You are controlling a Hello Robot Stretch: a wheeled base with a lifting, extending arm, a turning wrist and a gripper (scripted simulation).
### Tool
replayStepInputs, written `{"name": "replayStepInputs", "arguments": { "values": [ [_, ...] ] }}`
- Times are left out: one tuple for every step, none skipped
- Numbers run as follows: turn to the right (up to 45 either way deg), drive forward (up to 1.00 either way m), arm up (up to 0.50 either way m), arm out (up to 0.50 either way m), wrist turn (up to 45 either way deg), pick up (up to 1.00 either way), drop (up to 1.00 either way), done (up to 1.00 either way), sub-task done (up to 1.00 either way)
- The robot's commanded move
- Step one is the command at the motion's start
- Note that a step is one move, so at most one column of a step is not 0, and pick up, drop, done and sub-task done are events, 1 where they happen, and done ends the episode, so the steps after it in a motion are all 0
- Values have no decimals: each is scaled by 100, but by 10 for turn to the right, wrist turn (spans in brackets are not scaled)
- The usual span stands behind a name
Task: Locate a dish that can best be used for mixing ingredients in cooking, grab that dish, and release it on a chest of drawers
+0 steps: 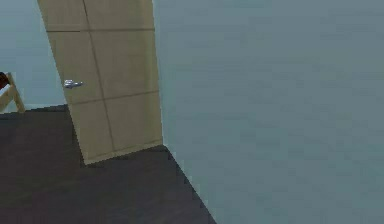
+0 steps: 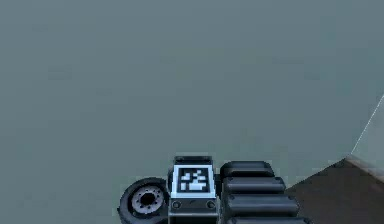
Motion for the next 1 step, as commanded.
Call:
{"name": "replayStepInputs", "arguments": {
  "values": [
    [0, 30, 0, 0, 0, 0, 0, 0, 0]
  ]
}}
